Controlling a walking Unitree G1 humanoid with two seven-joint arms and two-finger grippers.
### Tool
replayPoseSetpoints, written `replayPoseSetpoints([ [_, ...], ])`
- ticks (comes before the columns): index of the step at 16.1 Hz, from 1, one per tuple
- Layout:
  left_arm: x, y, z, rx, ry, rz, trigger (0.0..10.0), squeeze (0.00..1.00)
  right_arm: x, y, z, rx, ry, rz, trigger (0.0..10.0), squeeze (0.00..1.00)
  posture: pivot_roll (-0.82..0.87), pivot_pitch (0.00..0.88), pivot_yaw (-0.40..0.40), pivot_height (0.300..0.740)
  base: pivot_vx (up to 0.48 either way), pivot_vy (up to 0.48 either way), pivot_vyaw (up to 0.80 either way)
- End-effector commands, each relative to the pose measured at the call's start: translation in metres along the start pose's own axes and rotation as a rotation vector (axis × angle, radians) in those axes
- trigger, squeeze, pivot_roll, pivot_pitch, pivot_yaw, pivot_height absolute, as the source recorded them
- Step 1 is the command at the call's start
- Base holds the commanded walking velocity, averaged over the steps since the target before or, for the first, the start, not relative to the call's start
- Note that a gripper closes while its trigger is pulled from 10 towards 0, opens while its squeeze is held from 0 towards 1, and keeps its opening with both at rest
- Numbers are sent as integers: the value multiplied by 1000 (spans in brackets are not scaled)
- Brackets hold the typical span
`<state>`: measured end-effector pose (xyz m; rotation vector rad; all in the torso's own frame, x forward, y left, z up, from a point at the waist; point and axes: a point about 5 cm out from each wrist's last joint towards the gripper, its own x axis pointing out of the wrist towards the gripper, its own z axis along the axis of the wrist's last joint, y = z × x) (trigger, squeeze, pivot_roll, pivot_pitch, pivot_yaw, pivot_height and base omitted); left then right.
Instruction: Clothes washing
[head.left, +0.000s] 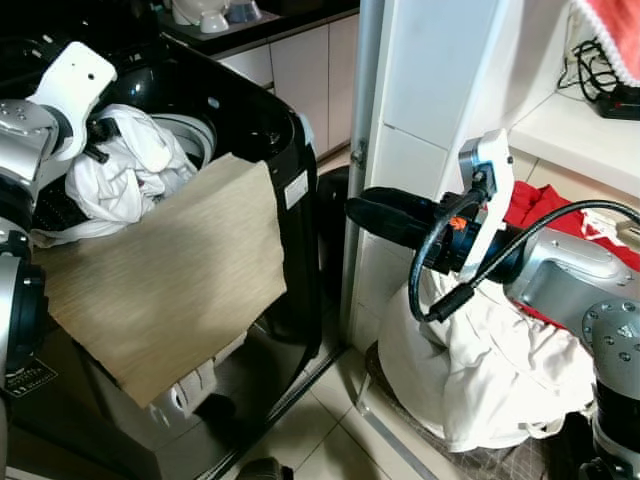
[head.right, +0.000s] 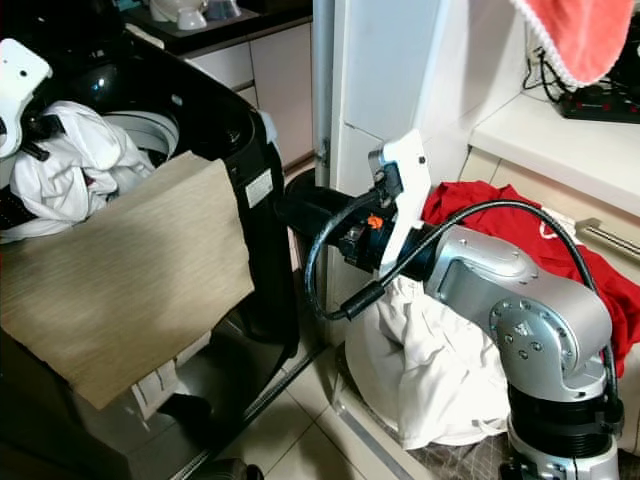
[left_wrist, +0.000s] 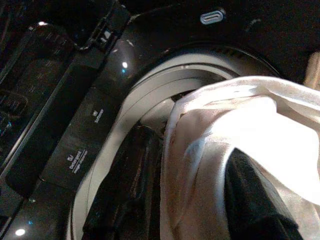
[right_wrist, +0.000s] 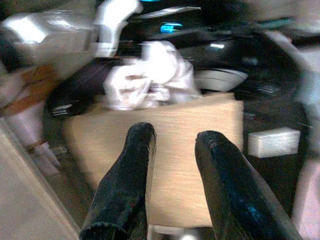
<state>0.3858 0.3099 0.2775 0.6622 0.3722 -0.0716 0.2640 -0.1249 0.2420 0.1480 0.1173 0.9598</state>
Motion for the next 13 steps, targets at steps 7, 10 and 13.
replayPoseSetpoints([
  [7,-6,15,15,-64,-115,120,10000,0,-24,-85,-31,-13,102,-690,10000,0,-31,0,81,740,0,0,0],
  [10,1,-9,22,-137,-149,-105,10000,0,-26,-87,-35,-21,110,-706,10000,0,-32,0,85,740,0,0,0],
  [13,5,-10,16,15,-109,-1,10000,0,-31,-92,-40,-48,134,-745,10000,0,-30,0,84,740,0,0,0],
])
